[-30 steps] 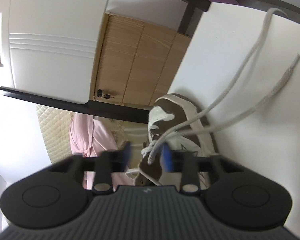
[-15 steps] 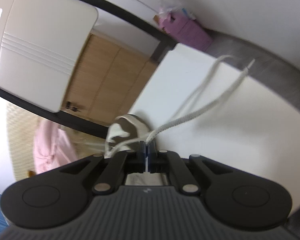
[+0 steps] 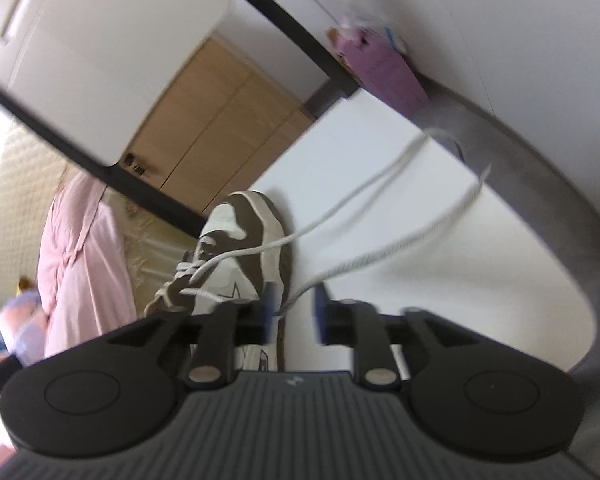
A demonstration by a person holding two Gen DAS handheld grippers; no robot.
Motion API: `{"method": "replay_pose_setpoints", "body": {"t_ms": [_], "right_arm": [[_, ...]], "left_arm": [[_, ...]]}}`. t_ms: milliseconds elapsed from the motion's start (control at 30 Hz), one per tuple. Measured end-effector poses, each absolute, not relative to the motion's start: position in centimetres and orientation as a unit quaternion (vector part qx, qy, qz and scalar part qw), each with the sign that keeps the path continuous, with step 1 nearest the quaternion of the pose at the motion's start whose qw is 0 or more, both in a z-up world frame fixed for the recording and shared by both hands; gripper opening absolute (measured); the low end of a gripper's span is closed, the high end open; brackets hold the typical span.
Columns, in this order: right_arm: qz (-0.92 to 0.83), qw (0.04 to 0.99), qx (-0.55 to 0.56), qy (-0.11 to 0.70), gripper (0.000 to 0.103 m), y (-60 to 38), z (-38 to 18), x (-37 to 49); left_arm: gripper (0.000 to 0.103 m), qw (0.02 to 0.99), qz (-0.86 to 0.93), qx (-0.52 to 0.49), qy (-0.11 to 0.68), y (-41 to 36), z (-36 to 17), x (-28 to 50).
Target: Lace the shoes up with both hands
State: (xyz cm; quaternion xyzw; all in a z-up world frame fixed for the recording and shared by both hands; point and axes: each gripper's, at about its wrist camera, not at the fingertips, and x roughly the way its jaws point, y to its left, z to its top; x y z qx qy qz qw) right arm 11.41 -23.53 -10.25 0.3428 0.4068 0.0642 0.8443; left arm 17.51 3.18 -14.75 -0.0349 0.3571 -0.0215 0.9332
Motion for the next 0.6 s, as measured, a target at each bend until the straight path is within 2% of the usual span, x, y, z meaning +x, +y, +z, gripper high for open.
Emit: {"method": "replay_pose_setpoints", "body": {"t_ms": [33,167,200,233,300,500,567,600], "right_arm": [[0.07,0.853,0.326,0.402,0.047,-23.5,-9.7,11.2],[0.097,0.876,0.289,0.374,0.052,-23.9,-7.9,10.4],[0.104,0.875,0.3,0.366,0.055,-24.1,-7.7,10.4],[0.11,0.874,0.311,0.358,0.063,-24.3,-7.4,10.4],[0.131,0.861,0.355,0.34,0.07,-24.7,-7.2,10.8],[0.175,0.844,0.393,0.321,0.075,-23.8,-7.4,14.3],[0.176,0.836,0.408,0.323,0.075,-23.8,-8.4,15.5],[0.176,0.829,0.42,0.324,0.075,-23.9,-9.1,16.0]], "left_arm": [[0.019,0.932,-0.022,-0.036,0.36,3.1,-14.8,17.5],[0.019,0.93,-0.023,-0.038,0.364,2.9,-15.1,17.5],[0.019,0.931,-0.023,-0.041,0.362,2.9,-15.1,17.4],[0.019,0.931,-0.023,-0.044,0.361,2.9,-15.1,17.3],[0.019,0.932,-0.028,-0.048,0.359,3.0,-15.1,17.1],[0.022,0.935,-0.048,-0.055,0.347,3.6,-14.9,16.2],[0.036,0.937,-0.055,-0.061,0.339,4.0,-14.6,15.9],[0.054,0.939,-0.057,-0.058,0.335,4.1,-14.5,15.8]]}}
